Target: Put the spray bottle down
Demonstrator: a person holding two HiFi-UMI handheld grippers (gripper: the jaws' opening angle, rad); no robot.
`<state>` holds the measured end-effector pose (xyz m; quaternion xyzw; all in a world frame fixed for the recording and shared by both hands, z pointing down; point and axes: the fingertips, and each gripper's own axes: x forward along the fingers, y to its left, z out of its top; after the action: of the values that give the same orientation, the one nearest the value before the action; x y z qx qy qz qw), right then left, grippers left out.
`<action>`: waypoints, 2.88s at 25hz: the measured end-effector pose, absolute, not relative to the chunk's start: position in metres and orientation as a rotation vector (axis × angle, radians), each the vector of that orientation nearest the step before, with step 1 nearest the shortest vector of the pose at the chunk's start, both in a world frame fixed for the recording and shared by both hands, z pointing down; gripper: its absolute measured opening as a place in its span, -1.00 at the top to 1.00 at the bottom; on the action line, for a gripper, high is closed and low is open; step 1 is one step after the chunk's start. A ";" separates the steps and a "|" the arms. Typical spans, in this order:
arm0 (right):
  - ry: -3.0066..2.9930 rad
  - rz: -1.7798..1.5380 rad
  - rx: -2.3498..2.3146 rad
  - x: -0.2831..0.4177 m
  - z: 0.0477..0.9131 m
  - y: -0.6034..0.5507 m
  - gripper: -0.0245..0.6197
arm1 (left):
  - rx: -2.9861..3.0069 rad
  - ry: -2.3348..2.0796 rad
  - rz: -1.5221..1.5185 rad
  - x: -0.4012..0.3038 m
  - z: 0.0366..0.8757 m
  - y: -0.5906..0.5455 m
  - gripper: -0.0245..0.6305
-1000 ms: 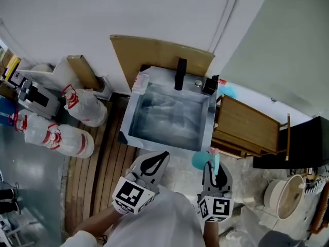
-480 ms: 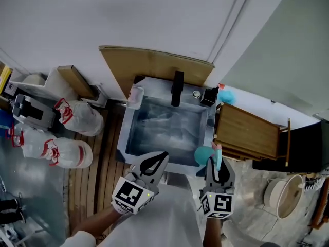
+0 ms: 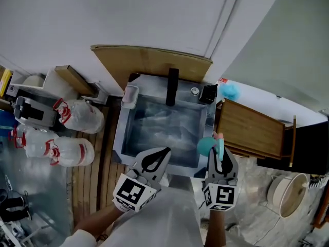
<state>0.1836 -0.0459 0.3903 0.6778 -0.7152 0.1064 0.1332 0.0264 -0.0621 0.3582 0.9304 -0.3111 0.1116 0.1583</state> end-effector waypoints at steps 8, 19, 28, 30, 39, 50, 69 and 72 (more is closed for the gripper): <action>-2.078 0.289 1.936 0.216 0.422 -0.100 0.57 | 2.647 -0.935 0.352 0.058 0.379 -0.090 0.91; -2.068 0.348 1.930 0.249 0.478 -0.159 0.57 | 2.576 -0.947 0.393 0.085 0.417 -0.128 0.91; -2.068 0.346 1.923 0.261 0.509 -0.184 0.57 | 2.536 -0.962 0.427 0.092 0.442 -0.146 0.91; -2.066 0.344 1.917 0.261 0.511 -0.186 0.57 | 2.532 -0.957 0.434 0.094 0.444 -0.149 0.91; -2.090 0.405 1.914 0.266 0.515 -0.188 0.56 | 2.543 -0.940 0.438 0.103 0.446 -0.149 0.91; -2.100 0.459 1.888 0.264 0.520 -0.181 0.38 | 2.545 -0.952 0.439 0.098 0.441 -0.140 0.91; -2.075 0.268 2.006 0.250 0.416 -0.099 0.37 | 2.589 -1.024 0.361 0.058 0.396 -0.100 0.91; -2.100 0.232 1.996 0.235 0.394 -0.085 0.40 | 2.596 -1.038 0.346 0.047 0.385 -0.092 0.91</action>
<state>0.2348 -0.0852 0.3937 0.6820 -0.7175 0.0794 0.1175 0.0469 -0.0921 0.3852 0.9095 -0.3635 0.1210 0.1616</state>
